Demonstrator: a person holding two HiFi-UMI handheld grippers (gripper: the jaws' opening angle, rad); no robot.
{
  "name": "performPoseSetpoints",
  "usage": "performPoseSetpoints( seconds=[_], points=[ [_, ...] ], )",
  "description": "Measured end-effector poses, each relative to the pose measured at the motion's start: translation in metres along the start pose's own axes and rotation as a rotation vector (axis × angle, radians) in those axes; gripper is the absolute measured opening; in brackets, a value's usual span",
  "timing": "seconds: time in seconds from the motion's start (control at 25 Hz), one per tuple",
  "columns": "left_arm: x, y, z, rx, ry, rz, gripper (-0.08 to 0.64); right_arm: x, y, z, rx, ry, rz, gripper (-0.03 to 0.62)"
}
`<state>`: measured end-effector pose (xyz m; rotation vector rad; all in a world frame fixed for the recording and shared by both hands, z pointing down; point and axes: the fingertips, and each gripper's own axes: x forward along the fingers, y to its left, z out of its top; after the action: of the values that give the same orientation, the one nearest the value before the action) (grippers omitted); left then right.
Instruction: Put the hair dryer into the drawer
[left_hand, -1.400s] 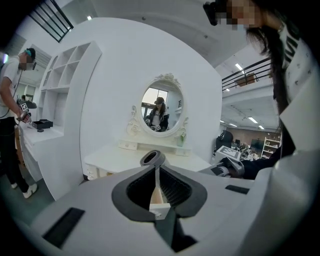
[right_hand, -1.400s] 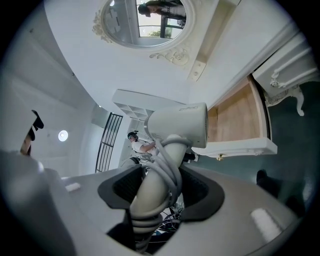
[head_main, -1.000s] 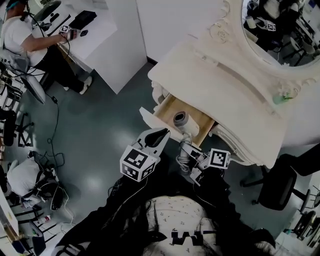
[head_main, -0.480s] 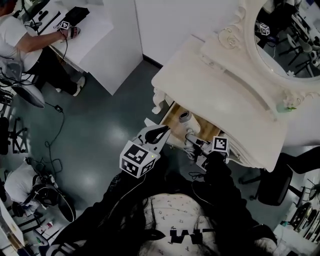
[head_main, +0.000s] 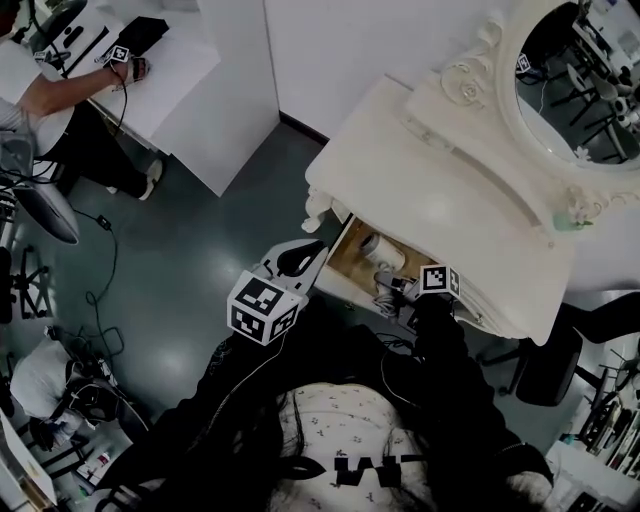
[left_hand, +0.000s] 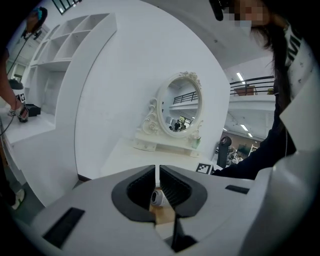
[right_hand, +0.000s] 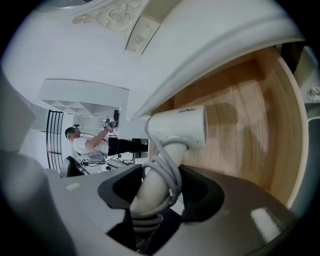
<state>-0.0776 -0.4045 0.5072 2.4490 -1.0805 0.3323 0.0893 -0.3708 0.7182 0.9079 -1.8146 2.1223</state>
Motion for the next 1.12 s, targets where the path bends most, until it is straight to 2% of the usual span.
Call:
performPoseSetpoints(
  seconds=[0.24,0.44,0.68,0.88,1.04,1.12],
  points=[
    [0.007,-0.002,-0.003,-0.017,0.013,0.009,0.026,0.009,-0.013,0.015,-0.145,0.043,-0.063,0.242],
    [0.008,-0.003,-0.003,-0.025,0.014,0.05,0.026,0.022,-0.027,0.024,-0.216,0.086,-0.134,0.241],
    [0.007,-0.007,-0.005,-0.036,0.015,0.095,0.026,0.032,-0.032,0.036,-0.35,0.085,-0.17,0.239],
    [0.008,-0.019,-0.008,-0.035,0.021,0.107,0.026,0.037,-0.045,0.035,-0.517,0.116,-0.272,0.239],
    [0.009,-0.03,-0.008,-0.022,0.022,0.113,0.026,0.037,-0.05,0.036,-0.573,0.093,-0.271,0.238],
    [0.008,-0.034,-0.009,-0.015,0.025,0.12,0.026,0.036,-0.054,0.04,-0.63,0.089,-0.302,0.238]
  ],
)
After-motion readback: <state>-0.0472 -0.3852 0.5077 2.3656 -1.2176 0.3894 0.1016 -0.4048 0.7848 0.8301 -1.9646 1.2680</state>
